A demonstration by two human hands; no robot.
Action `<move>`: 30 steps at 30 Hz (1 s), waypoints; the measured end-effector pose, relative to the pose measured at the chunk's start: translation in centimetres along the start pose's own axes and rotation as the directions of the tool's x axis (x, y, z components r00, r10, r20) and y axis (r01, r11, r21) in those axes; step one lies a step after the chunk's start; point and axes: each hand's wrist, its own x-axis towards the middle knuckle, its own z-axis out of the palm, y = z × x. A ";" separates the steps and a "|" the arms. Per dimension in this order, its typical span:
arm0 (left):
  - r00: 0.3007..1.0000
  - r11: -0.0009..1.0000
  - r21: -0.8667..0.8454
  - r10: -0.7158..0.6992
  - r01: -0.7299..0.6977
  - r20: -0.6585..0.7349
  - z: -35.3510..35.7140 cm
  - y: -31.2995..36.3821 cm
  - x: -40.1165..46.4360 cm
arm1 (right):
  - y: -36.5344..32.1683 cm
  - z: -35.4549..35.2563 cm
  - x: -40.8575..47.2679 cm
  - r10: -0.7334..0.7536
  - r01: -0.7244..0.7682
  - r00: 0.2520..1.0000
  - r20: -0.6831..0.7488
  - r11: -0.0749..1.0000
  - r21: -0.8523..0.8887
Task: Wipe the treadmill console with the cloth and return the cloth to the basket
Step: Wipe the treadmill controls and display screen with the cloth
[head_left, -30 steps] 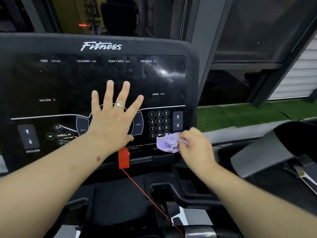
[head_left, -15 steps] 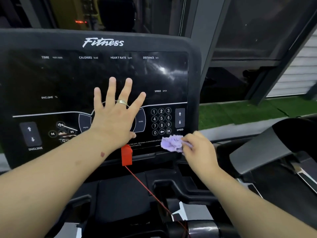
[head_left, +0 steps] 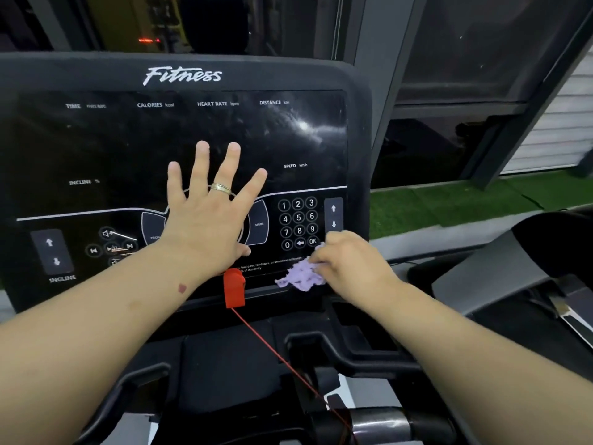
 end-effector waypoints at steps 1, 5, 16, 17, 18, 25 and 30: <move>1.000 1.000 0.002 -0.006 0.006 0.004 0.0 0.1 0.0 | 0.0 -0.1 -0.1 0.028 -0.028 1.000 0.001 1.000 -0.010; 1.000 1.000 0.008 -0.010 0.010 0.016 0.1 0.4 0.2 | -3.3 1.2 1.1 -0.010 0.010 1.000 -0.010 1.000 -0.025; 1.000 1.000 -0.029 0.005 -0.006 -0.018 0.3 -0.3 0.0 | 1.7 -0.7 -0.4 -0.047 0.052 0.997 0.060 0.995 -0.080; 1.000 1.000 -0.025 0.004 -0.005 -0.016 0.3 -0.3 0.0 | 1.9 -0.8 -0.7 -0.016 0.022 0.998 0.060 0.995 -0.092; 1.000 1.000 -0.019 0.003 -0.004 -0.014 0.4 -0.3 0.0 | 1.7 -0.8 -0.8 0.010 -0.004 0.998 0.056 0.994 -0.110; 1.000 1.000 -0.017 -0.008 0.007 -0.017 0.6 0.2 0.3 | -4.6 0.9 1.8 -0.100 0.101 0.994 0.050 0.994 -0.026; 1.000 1.000 -0.021 0.001 -0.002 -0.025 0.4 -0.1 0.0 | -3.4 1.0 1.7 -0.188 0.196 0.975 0.119 0.979 -0.063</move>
